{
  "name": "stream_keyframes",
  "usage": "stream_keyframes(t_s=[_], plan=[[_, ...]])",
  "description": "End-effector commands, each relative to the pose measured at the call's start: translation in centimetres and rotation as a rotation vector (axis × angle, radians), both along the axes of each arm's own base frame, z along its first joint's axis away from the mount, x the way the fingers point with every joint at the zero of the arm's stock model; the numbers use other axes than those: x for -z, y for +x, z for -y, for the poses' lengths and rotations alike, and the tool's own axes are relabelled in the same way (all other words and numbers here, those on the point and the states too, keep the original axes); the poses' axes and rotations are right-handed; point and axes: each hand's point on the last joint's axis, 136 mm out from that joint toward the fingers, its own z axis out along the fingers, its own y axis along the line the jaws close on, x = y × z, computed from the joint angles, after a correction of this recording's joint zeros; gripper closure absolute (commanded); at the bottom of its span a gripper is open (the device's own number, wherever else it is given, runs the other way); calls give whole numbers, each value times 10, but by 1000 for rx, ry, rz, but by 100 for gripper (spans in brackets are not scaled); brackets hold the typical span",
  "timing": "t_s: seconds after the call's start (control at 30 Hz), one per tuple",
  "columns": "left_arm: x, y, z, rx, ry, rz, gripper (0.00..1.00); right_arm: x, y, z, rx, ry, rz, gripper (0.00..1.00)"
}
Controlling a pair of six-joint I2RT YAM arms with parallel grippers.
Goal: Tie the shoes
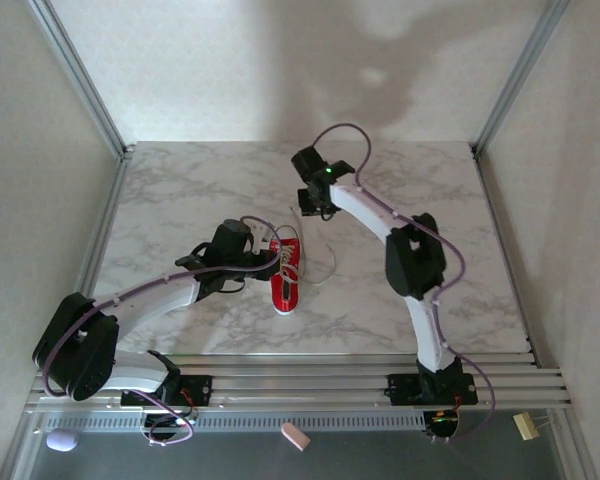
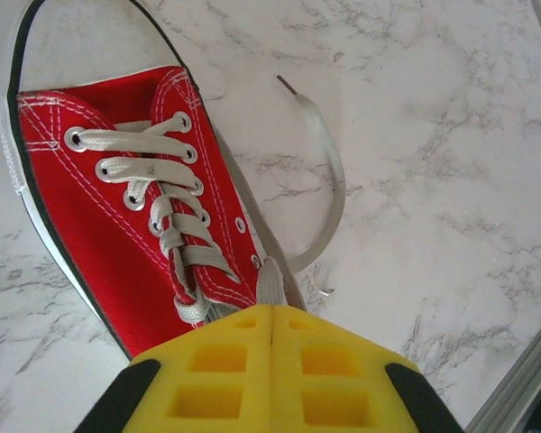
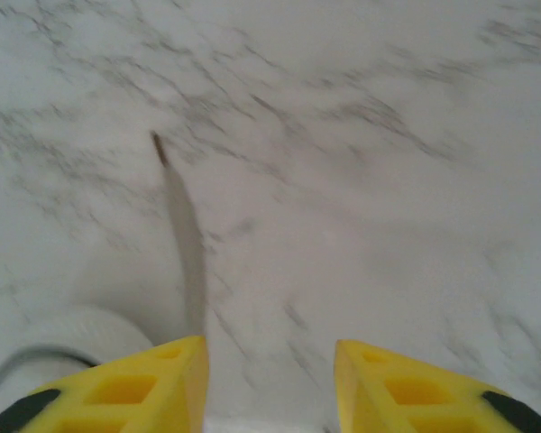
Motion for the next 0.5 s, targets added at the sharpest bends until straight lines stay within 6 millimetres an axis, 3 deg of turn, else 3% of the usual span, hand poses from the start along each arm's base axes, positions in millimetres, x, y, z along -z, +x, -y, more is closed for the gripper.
stream_keyframes(t_s=[0.0,0.1,0.23,0.47], plan=[[-12,3,4,-11,-37,47,100,-10,-25,35,94,-13,37,65],[-14,5,6,-5,-46,55,100,19,-63,56,151,-9,-47,71],[-13,6,7,1,-40,55,100,44,-95,59,170,53,-134,72],[-11,6,8,4,-35,54,100,67,-104,44,154,87,-186,67]])
